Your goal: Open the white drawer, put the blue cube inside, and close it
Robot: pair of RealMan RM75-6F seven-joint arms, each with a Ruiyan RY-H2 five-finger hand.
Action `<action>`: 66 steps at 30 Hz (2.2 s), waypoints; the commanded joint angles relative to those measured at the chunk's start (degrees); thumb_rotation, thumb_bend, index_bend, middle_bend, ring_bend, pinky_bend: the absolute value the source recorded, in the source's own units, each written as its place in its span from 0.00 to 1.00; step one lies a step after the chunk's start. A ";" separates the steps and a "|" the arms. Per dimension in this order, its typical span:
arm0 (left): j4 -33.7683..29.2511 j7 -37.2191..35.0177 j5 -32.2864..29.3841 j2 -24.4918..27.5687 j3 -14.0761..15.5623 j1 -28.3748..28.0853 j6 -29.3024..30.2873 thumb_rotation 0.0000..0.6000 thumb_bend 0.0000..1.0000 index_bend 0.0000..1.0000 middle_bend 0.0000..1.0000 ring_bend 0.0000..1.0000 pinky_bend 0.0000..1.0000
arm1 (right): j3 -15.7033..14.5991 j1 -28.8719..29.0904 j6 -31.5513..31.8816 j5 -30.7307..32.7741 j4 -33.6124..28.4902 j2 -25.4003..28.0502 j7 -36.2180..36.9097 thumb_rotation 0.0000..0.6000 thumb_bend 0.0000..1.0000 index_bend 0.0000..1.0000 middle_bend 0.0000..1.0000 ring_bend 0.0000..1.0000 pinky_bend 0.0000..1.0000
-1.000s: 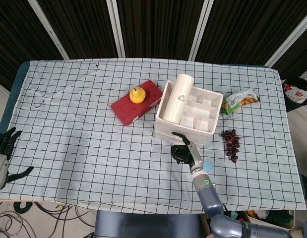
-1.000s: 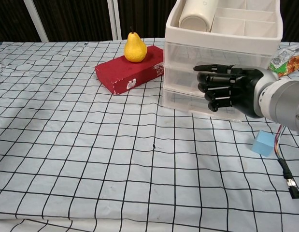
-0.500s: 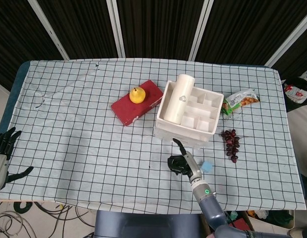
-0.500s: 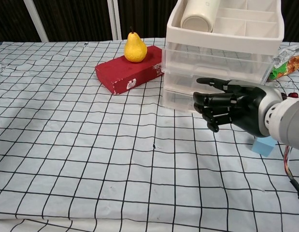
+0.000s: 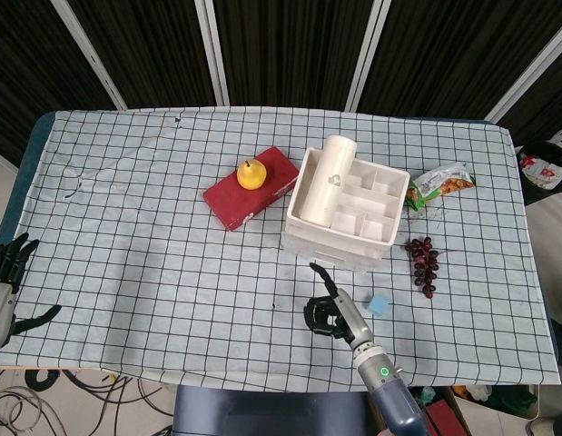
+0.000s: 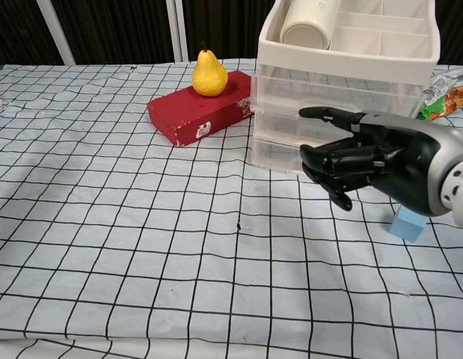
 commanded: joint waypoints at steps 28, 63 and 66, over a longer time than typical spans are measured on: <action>-0.54 0.03 -0.17 0.12 0.15 0.09 -0.28 1.00 0.02 0.00 0.00 0.00 0.00 | 4.24 2.07 7.09 6.11 2.31 3.92 -11.47 1.00 0.50 0.24 0.71 0.75 0.77; -0.63 -0.25 0.09 0.28 0.22 0.26 0.05 1.00 0.03 0.00 0.00 0.00 0.00 | -5.34 -4.21 9.29 -9.42 -7.83 11.95 -9.46 1.00 0.50 0.00 0.70 0.75 0.77; -0.62 -0.16 0.34 0.25 0.40 0.26 0.00 1.00 0.03 0.00 0.00 0.00 0.00 | -6.93 -6.41 11.23 -14.04 -9.45 15.69 -8.84 1.00 0.49 0.00 0.70 0.75 0.77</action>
